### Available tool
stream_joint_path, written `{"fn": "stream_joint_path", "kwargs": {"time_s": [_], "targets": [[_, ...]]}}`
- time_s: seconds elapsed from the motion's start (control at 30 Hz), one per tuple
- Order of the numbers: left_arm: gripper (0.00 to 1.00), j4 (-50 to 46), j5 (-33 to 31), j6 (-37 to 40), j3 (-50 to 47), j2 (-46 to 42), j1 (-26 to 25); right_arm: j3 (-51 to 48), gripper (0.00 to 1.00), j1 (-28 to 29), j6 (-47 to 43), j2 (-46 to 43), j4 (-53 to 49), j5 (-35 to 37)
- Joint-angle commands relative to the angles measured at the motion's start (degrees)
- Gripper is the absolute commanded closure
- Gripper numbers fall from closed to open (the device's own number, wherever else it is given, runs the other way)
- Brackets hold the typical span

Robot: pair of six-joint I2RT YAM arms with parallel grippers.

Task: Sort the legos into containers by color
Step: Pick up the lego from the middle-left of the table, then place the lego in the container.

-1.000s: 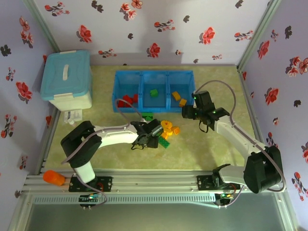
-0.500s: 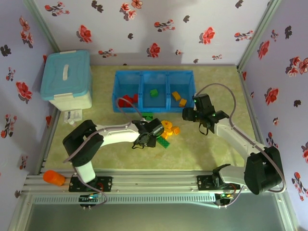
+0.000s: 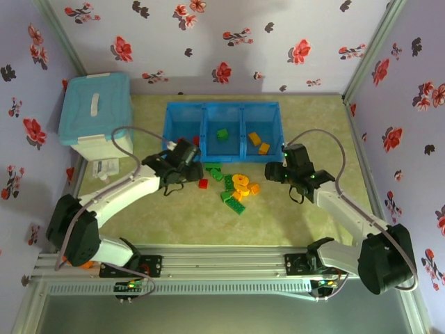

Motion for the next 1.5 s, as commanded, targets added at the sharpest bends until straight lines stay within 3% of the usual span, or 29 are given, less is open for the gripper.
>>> {"fn": "stream_joint_path", "kwargs": {"time_s": [0.0, 0.23, 0.6, 0.63, 0.7, 0.73, 0.87, 1.1, 1.47], "targets": [[0.39, -2.43, 0.09, 4.72, 3.60, 0.04, 4.66, -1.94, 0.31, 0.44, 1.95, -1.39, 1.65, -2.53], [0.39, -2.08, 2.91, 8.51, 12.56, 7.16, 12.86, -4.82, 0.31, 2.65, 2.85, -2.58, 2.23, -3.25], [0.39, -5.05, 6.94, 12.31, 28.47, 20.37, 19.10, -5.00, 0.32, 6.80, 3.00, -5.01, 1.35, -3.37], [0.36, -5.28, 7.06, 12.39, 29.65, 21.07, 19.50, -4.83, 0.31, 7.33, 2.89, -4.92, 1.03, -3.17], [0.18, -5.06, 7.60, 12.75, 31.57, 22.14, 19.82, -4.52, 0.31, 8.30, 2.76, -4.95, 0.67, -2.84], [0.14, -4.66, 7.95, 12.82, 32.01, 22.06, 19.82, -4.41, 0.31, 8.60, 2.71, -4.93, 0.56, -2.67], [0.09, -1.32, 9.44, 13.33, 30.44, 18.25, 19.23, -4.02, 0.31, 9.27, 2.30, -4.59, 0.29, -2.62], [0.09, 0.27, 9.67, 14.64, 23.71, 8.20, 16.81, -2.08, 0.31, 9.63, -0.05, -2.73, -0.79, -2.62], [0.11, 2.74, 9.68, 12.61, 5.37, -9.77, 11.94, 3.48, 0.31, 11.03, -3.74, 9.14, -5.00, -0.82]]}}
